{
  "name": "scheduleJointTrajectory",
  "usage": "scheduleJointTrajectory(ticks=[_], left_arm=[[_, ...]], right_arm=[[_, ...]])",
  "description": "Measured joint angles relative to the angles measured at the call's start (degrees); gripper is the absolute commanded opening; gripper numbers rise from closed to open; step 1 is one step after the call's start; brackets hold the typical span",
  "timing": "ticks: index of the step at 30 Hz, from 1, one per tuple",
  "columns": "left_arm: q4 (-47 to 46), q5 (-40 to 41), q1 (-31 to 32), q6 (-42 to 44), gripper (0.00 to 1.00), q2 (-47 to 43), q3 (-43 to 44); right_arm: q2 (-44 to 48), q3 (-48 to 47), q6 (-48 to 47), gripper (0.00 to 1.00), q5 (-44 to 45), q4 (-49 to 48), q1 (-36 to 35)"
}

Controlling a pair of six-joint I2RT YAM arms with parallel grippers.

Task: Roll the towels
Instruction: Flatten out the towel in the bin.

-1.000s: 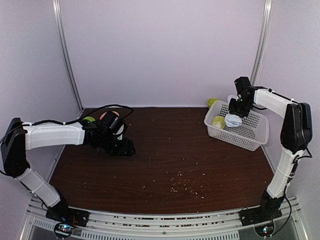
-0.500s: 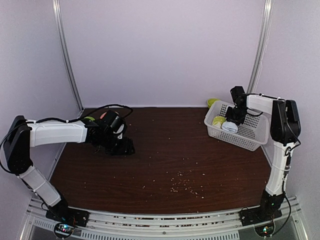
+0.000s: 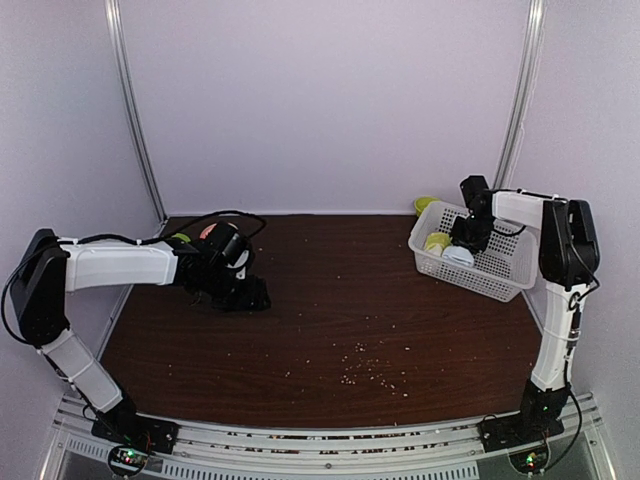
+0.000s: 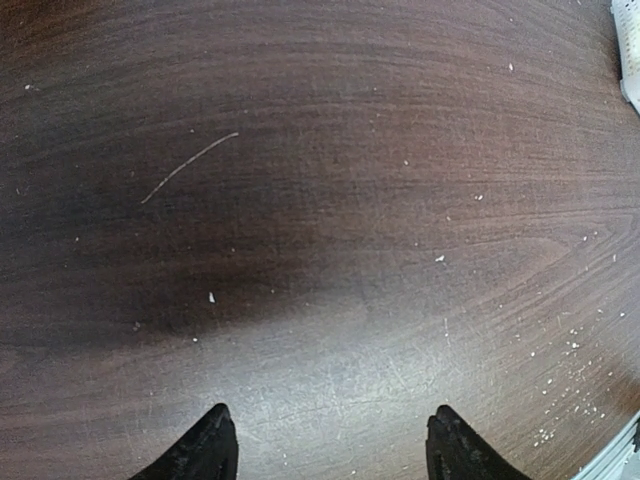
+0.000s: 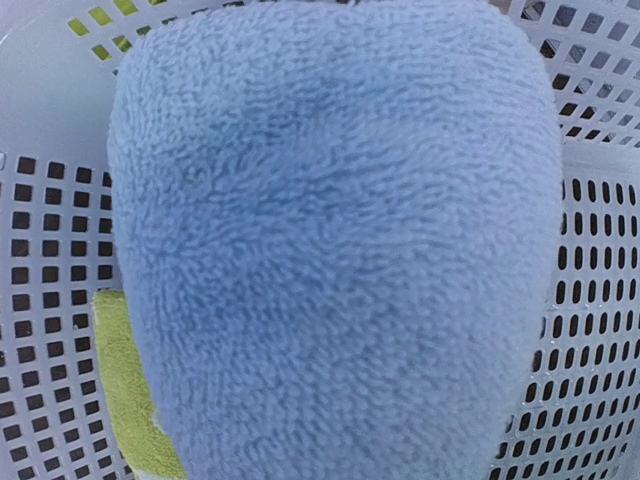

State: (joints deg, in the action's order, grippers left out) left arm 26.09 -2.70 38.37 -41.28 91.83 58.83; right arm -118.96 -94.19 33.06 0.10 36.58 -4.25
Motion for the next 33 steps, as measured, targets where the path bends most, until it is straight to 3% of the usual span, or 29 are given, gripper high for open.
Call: scheduleJointTrajectory(ticks=[14,21,27,33], left_arm=[[-0.8,-1.1,0.0,-0.3,0.65,1.0,0.0],[-1.6,-1.9,0.0,-0.8,0.64,2.1,0.0],[-2.3,-2.7,0.0,-0.9,0.64,2.2,0.0],[-2.5,-2.9,0.0,-1.1,0.64,2.2,-0.1]], right_arm=[[-2.4,0.0,-0.3,0.00,-0.2,2.5,0.1],[-3.0,-0.9,-1.9,0.26,-1.2,6.1,0.1],[-3.0,-1.2,-3.3,0.58,-2.3,7.5,0.1],[-3.0,-1.6,-3.5,0.81,-2.9,8.8,0.1]])
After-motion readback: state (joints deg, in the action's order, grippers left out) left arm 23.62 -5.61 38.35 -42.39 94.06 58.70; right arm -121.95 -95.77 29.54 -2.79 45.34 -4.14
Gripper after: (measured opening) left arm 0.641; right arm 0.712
